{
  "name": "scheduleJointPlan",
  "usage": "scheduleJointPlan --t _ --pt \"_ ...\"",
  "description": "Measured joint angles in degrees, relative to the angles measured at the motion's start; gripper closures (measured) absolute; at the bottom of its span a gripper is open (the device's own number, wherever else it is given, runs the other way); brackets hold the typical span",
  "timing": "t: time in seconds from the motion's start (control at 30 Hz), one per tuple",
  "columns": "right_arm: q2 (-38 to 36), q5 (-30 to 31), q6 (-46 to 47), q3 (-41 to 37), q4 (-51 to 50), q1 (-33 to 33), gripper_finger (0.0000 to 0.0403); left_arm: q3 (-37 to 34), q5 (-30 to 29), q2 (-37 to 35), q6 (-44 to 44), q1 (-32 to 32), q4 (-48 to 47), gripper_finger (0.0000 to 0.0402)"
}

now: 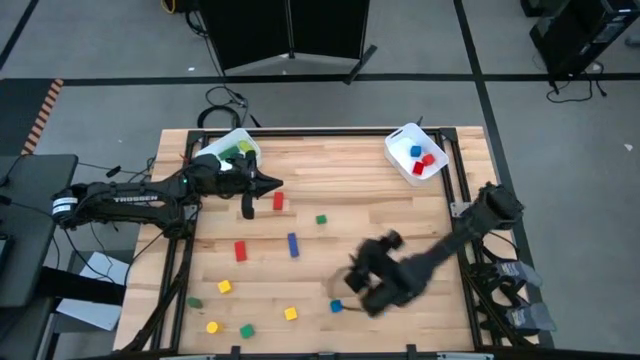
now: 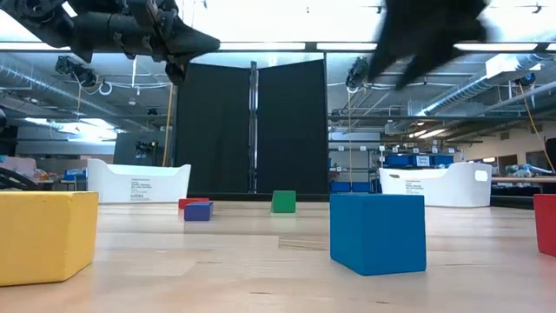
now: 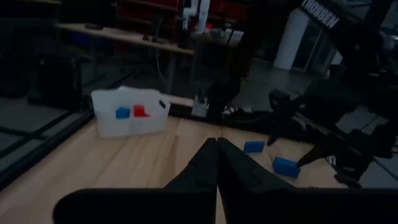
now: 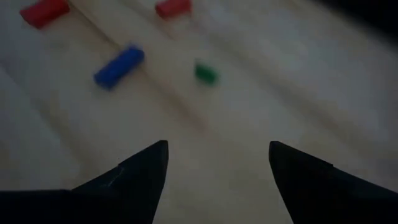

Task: Sort blocks by size
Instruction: Put the large blue block into the left white bin

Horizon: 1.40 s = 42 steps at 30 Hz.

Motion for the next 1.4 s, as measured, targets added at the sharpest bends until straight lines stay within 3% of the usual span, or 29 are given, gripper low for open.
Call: scheduleJointPlan --t 0.3,0.6,1.4 --pt "2.16 -24.20 38.29 -1.44 -10.47 10.07 0.0108 0.00 0.02 0.02 1.48 0.00 1.90 0.0392" --pt "2.07 -32.44 40.64 -0.87 -8.24 9.29 0.0107 0.00 0.56 0.02 2.08 0.11 1.77 0.0392" --pt "12.52 -36.33 41.27 -0.87 -5.85 11.18 0.0113 0.00 1.53 0.02 3.35 0.11 1.79 0.0392"
